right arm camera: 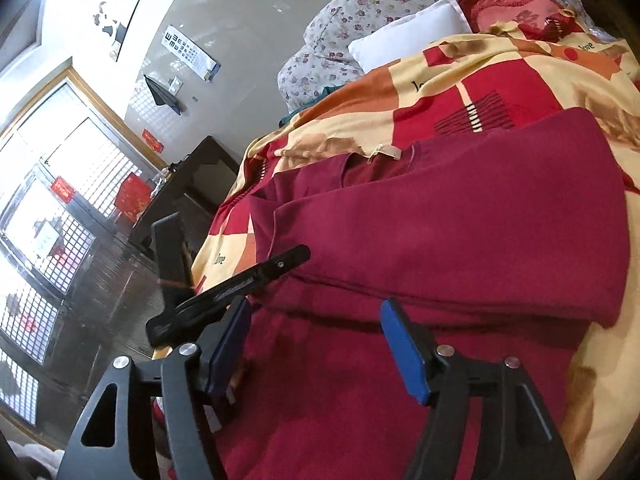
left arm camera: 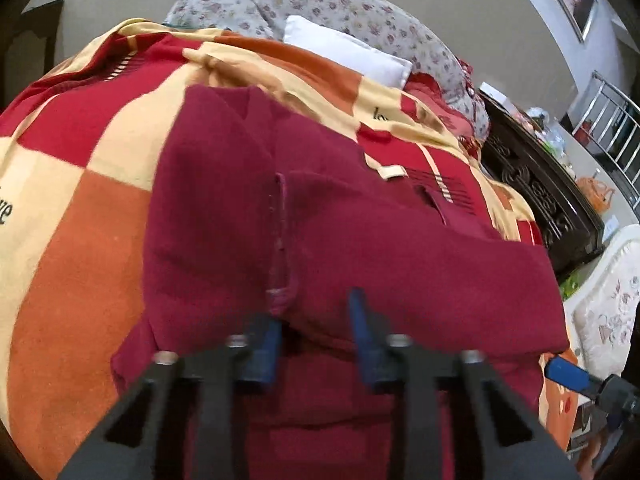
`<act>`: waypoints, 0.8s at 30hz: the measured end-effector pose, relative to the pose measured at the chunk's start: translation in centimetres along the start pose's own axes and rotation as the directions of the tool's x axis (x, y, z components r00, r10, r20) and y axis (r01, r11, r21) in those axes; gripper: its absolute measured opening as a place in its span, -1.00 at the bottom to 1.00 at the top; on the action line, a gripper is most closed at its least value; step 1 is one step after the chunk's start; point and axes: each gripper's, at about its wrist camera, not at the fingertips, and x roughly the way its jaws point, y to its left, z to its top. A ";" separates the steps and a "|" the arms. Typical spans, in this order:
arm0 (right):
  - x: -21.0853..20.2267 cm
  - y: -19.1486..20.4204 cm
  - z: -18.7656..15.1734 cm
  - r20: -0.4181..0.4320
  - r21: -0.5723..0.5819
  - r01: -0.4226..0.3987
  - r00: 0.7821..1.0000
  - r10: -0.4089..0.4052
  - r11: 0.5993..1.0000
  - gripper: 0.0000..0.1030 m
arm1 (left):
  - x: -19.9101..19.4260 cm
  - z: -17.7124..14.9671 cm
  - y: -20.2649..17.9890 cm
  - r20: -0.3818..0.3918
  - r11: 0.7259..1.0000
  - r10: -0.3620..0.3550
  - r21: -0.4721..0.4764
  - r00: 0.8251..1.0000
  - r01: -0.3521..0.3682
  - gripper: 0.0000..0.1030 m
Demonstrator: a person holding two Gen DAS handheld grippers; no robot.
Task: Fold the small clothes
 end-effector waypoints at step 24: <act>-3.6 -2.7 0.1 0.095 0.080 0.075 0.992 -0.083 0.994 0.49 | -1.1 1.3 -2.4 0.046 0.998 -0.031 0.050 0.998 0.029 -0.89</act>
